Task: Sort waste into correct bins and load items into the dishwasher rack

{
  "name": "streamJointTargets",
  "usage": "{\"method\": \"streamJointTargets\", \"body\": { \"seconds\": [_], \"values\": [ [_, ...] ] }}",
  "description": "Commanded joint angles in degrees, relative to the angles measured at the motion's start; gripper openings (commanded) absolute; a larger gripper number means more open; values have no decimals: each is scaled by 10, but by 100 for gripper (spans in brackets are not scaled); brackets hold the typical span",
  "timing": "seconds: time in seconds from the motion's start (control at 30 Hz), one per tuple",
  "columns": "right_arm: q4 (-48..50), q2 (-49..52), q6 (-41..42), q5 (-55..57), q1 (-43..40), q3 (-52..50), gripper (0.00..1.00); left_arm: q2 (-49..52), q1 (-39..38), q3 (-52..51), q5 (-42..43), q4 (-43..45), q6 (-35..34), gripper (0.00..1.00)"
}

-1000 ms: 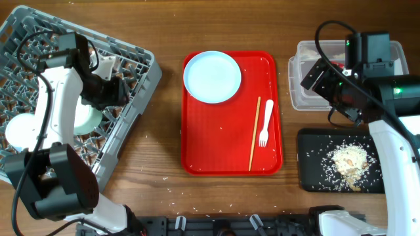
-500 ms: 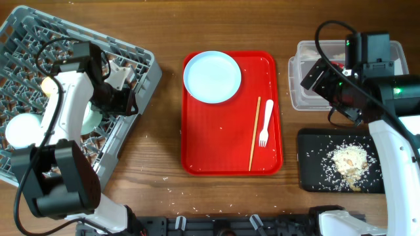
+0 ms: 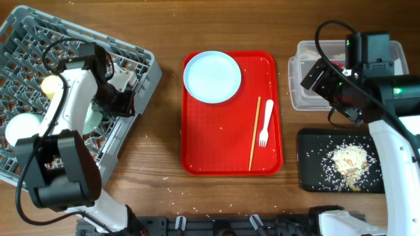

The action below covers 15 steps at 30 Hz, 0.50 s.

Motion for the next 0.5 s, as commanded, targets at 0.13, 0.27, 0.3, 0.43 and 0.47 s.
{"method": "streamJointTargets", "body": {
  "seconds": [0.13,0.27,0.3,0.43,0.47],
  "values": [
    [0,5,-7,10,-2,2,100,5,-3,-3,96,93,-34,4],
    [0,5,-7,10,-2,2,100,5,-3,-3,198,156,-43,4],
    [0,5,-7,10,-2,2,100,5,-4,-3,197,167,-56,4],
    [0,5,-7,10,-2,2,100,5,-13,-3,197,204,-92,4],
    [0,5,-7,10,-2,2,100,5,-18,-3,197,218,-105,4]
  ]
}}
